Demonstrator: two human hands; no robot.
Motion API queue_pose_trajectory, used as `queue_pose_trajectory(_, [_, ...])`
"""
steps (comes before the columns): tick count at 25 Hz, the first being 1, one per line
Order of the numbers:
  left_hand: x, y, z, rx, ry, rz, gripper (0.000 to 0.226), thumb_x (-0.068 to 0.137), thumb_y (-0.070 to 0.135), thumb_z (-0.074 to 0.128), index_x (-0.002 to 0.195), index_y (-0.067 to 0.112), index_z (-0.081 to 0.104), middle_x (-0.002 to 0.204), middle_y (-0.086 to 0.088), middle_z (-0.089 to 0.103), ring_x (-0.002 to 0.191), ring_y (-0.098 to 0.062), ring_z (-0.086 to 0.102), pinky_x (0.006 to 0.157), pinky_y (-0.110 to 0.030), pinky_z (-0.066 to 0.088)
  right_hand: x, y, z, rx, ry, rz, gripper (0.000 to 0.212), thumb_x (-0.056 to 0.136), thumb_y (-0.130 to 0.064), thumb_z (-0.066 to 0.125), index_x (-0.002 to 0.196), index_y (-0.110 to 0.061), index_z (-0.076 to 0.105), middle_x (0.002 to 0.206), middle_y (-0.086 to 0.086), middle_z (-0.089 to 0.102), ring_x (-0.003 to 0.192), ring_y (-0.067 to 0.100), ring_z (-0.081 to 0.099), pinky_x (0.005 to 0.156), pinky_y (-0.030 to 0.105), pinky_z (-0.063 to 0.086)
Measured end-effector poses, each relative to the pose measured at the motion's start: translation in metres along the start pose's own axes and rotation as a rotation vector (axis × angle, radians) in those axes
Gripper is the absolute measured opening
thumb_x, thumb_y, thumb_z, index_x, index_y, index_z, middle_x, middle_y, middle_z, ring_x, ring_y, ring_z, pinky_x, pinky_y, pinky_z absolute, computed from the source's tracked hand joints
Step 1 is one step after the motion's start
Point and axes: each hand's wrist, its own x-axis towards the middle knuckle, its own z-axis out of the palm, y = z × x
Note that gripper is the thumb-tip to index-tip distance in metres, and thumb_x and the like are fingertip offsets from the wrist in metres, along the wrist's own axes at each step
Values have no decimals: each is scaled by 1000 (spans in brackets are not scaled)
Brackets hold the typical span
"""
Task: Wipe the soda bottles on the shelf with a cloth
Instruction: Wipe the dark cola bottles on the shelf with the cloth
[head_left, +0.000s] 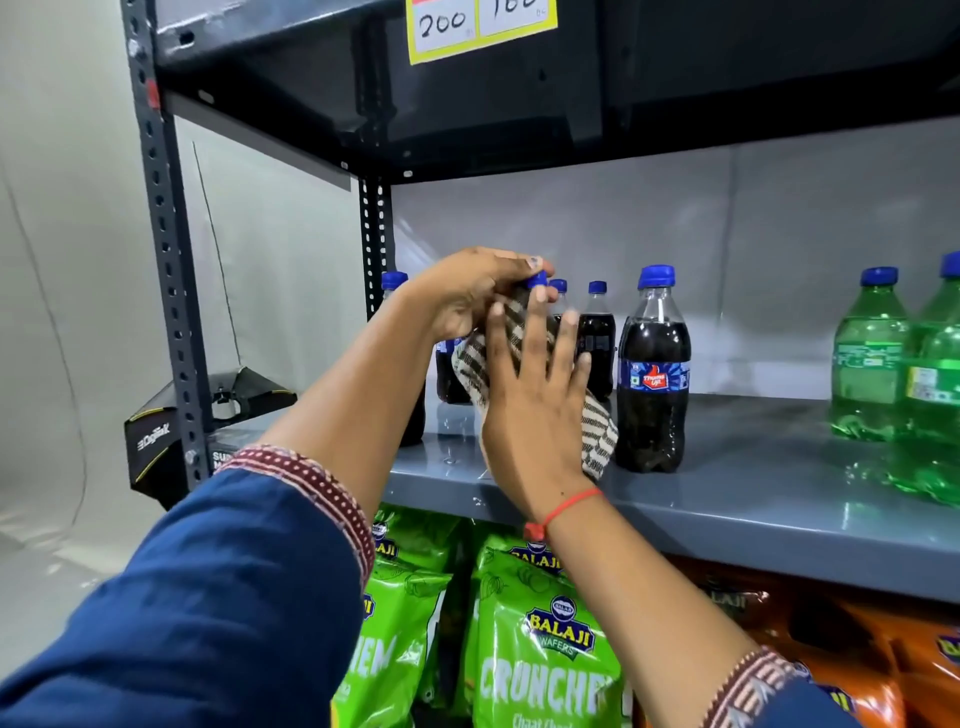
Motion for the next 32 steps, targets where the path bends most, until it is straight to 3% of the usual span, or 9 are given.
queue_pose_trajectory(3, [0, 0, 0, -5, 13, 10, 21, 87, 17, 51, 98, 7, 66, 67, 2, 74, 65, -8, 68, 56, -19, 52, 7, 5, -4, -60, 72, -29, 67, 90, -11, 38, 144, -11, 0, 149, 10, -16, 139, 37, -10, 113, 49, 1])
queue_pose_trajectory(7, [0, 0, -1, -13, 3, -43, 23, 86, 20, 52, 101, 8, 65, 89, -5, 69, 75, -14, 64, 66, -22, 53, 0, 14, -4, -57, 50, -148, 64, 86, -11, 35, 144, -6, 6, 154, 17, 4, 132, 31, -17, 111, 45, -3])
queue_pose_trajectory(10, [3, 0, 1, -37, 19, -50, 19, 84, 18, 54, 94, 6, 66, 83, -5, 66, 76, -16, 62, 59, -21, 54, 16, 23, -14, 47, -20, -137, 69, 92, -17, 44, 143, -5, -2, 154, 19, -3, 131, 26, -23, 115, 44, -4])
queue_pose_trajectory(13, [4, 0, -2, -10, 9, -55, 19, 85, 20, 53, 94, 10, 66, 81, -1, 71, 74, -12, 64, 70, -23, 51, -1, 20, -8, -46, 7, -166, 74, 89, -13, 49, 143, -5, -1, 154, 20, 0, 138, 35, -11, 114, 42, 2])
queue_pose_trajectory(17, [2, 0, 2, -57, 23, -61, 14, 83, 18, 56, 84, 9, 67, 59, 3, 70, 58, -11, 64, 52, -21, 51, 15, 20, -18, 78, -31, -105, 64, 90, -26, 26, 143, -5, -3, 154, 21, -6, 140, 38, -7, 115, 41, -1])
queue_pose_trajectory(21, [1, 0, -2, -25, 11, -54, 17, 85, 21, 53, 91, 12, 67, 85, -3, 70, 75, -13, 64, 66, -23, 53, -8, 10, -3, -36, 3, -106, 81, 83, -6, 47, 141, -4, -10, 153, 22, -4, 140, 40, -4, 111, 40, -4])
queue_pose_trajectory(27, [2, 0, 1, -61, 28, -40, 16, 84, 17, 55, 89, 7, 67, 77, -2, 67, 73, -12, 62, 67, -19, 53, 12, 12, -6, 33, -3, 15, 79, 92, -13, 45, 138, -1, -18, 153, 24, -10, 140, 39, -10, 115, 41, 0])
queue_pose_trajectory(30, [2, 0, 0, -77, 6, -55, 17, 86, 16, 52, 92, 7, 65, 75, -4, 71, 71, -13, 67, 75, -22, 52, -10, 10, -6, 99, -69, 87, 93, 88, -31, 54, 136, -4, -21, 152, 28, -6, 140, 40, 8, 112, 44, 25])
queue_pose_trajectory(32, [0, 2, 2, -69, -7, -49, 17, 87, 16, 50, 93, 8, 63, 80, -6, 70, 67, -13, 68, 65, -21, 56, -18, 9, -11, 138, -131, 190, 98, 85, -33, 58, 139, -8, -21, 153, 25, -4, 134, 38, 30, 94, 43, 47])
